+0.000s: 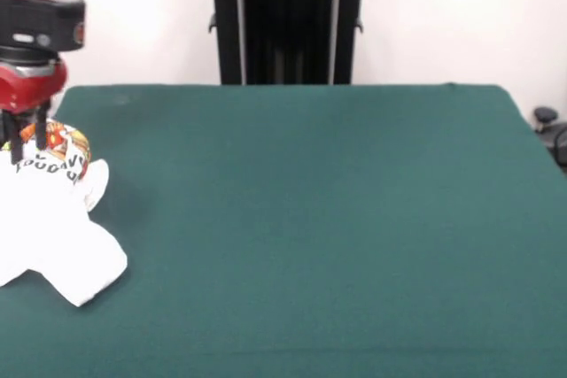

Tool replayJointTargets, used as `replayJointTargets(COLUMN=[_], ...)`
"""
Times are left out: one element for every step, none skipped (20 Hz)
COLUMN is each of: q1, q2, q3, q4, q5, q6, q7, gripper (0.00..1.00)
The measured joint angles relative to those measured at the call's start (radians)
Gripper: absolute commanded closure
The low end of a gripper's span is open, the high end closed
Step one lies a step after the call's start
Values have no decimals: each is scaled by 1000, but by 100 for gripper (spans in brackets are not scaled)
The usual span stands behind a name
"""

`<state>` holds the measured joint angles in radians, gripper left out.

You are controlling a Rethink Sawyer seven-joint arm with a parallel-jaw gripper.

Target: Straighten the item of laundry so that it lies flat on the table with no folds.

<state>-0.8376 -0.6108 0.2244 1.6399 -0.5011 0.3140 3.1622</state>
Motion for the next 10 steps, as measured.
replayJointTargets(q1=[14,19,23,36,46,50,53,62,65,67], q2=[0,0,0,0,0,0,0,0,0,0], q3=[15,20,22,27,29,30,31,36,40,41], q4=[0,0,0,0,0,0,0,0,0,0], q5=[0,-1,0,0,0,0,0,2,4,5], q6=[0,0,0,0,0,0,0,0,0,0], q7=[0,0,0,0,0,0,0,0,0,0], gripper=[0,0,0,0,0,0,0,0,0,0])
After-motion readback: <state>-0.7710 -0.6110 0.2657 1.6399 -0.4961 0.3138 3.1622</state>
